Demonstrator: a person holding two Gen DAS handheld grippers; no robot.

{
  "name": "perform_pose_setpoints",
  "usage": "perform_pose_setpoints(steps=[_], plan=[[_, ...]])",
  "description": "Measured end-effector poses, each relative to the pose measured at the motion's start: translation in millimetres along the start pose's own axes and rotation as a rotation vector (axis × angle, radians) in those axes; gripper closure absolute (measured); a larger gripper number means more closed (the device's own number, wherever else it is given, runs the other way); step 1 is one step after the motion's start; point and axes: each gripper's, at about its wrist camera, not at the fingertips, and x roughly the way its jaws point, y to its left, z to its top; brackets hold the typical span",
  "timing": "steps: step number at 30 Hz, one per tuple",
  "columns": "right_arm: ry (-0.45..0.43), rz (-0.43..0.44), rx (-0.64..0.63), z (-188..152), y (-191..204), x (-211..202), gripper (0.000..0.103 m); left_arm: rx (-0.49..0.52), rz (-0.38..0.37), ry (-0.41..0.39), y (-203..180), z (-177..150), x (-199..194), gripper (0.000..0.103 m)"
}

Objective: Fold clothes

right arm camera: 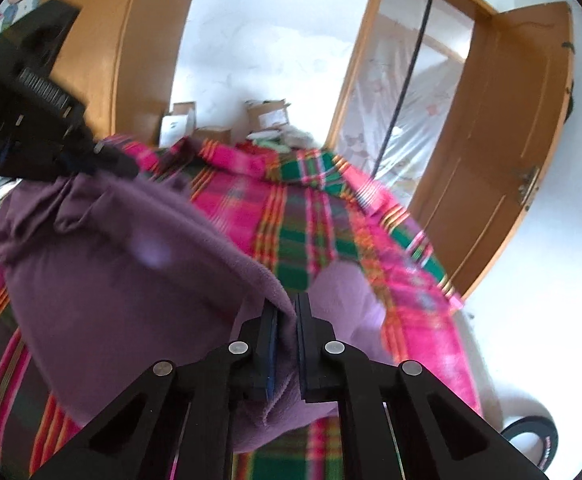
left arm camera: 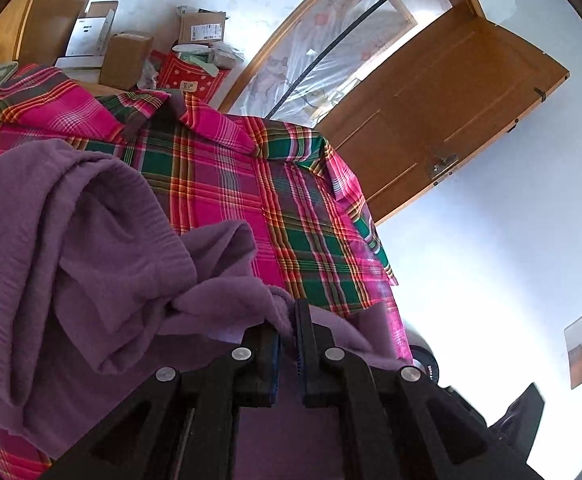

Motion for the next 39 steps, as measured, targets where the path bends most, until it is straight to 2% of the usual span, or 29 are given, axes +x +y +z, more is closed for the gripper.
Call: perform_pose_setpoints(steps=[6, 12, 16, 19, 25, 31, 35, 39], plan=[[0.017, 0.028, 0.028, 21.8, -18.1, 7.8, 0.095, 0.003, 0.015, -0.012, -3.5, 8.1, 6.0, 0.096], [0.097, 0.166, 0.070, 21.3, -34.8, 2.9, 0.096, -0.009, 0.004, -0.011, -4.3, 11.3, 8.6, 0.096], [0.162, 0.262, 0.142, 12.5, -46.5, 4.9, 0.097, 0.011, 0.019, 0.015, -5.3, 2.9, 13.8, 0.096], [0.147, 0.282, 0.172, 11.9, -53.2, -1.4, 0.097, 0.014, 0.013, 0.030, -5.2, -0.9, 15.5, 0.096], [0.037, 0.263, 0.122, 26.7, -53.2, -27.2, 0.099, 0.015, -0.002, 0.023, -8.9, -3.9, 9.5, 0.096], [-0.032, 0.193, 0.082, 31.6, -49.5, -45.5, 0.099, 0.009, -0.015, 0.027, -8.5, -6.1, 5.7, 0.096], [-0.080, 0.114, 0.010, 34.7, -43.5, -54.8, 0.099, 0.008, -0.020, 0.028, -9.3, -7.7, 5.3, 0.096], [-0.092, 0.035, -0.060, 39.3, -39.7, -43.0, 0.099, -0.005, -0.028, 0.024, -7.2, -6.0, 5.2, 0.095]])
